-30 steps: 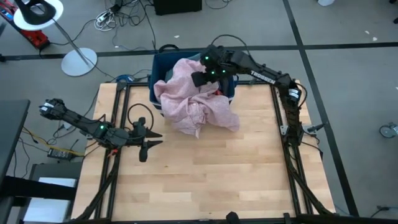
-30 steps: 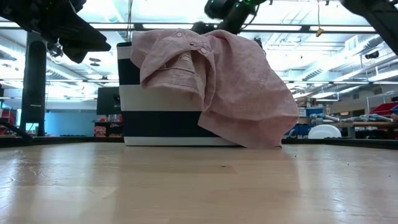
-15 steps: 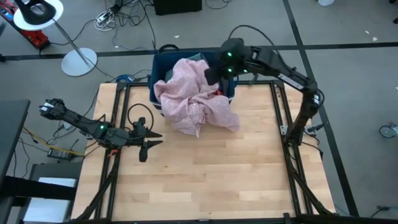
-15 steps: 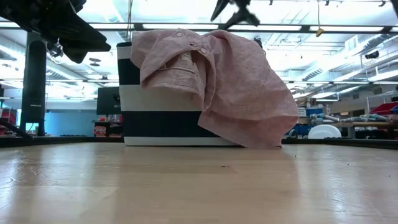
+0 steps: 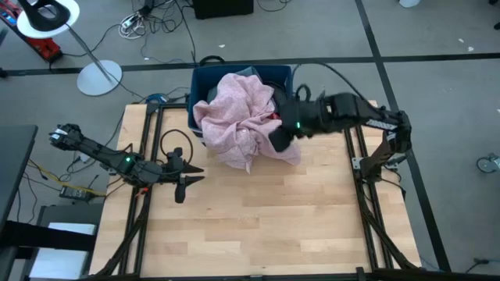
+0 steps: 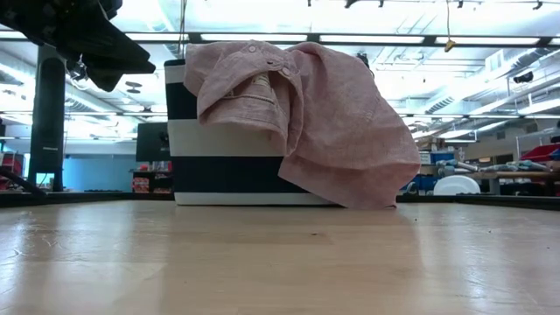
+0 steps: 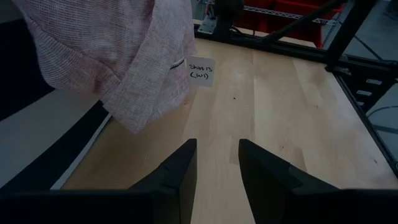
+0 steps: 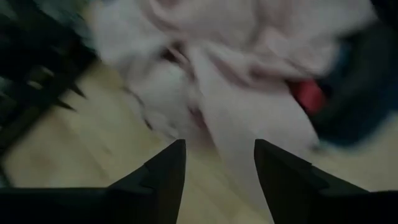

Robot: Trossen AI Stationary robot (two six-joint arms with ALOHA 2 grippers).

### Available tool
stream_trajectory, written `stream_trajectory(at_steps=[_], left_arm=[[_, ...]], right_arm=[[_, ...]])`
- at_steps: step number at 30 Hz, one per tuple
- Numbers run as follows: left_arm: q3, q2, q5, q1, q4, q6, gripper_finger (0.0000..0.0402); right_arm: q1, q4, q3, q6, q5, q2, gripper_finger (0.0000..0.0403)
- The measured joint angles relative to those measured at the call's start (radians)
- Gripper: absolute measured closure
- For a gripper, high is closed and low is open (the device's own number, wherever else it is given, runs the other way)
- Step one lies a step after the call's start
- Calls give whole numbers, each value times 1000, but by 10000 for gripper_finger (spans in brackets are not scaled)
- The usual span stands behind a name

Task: Sort clothes
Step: Put the pink polo shirt into the blue bin

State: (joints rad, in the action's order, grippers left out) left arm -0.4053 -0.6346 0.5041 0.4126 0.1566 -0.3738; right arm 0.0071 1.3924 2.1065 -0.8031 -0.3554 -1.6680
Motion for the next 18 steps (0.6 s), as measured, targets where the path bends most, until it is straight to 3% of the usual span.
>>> stream_trajectory(at_steps=[5,13,18], left_arm=[[0,0,0,0,5,1,277],[0,0,-4,0,33,1,277],[0,0,-20,0,40,2,277]], right_arm=[[109,187,-46,-199,-118,1,227],[191,162,-292,-399,-121,63,242],[199,59,-462,-391,-114,98,241]])
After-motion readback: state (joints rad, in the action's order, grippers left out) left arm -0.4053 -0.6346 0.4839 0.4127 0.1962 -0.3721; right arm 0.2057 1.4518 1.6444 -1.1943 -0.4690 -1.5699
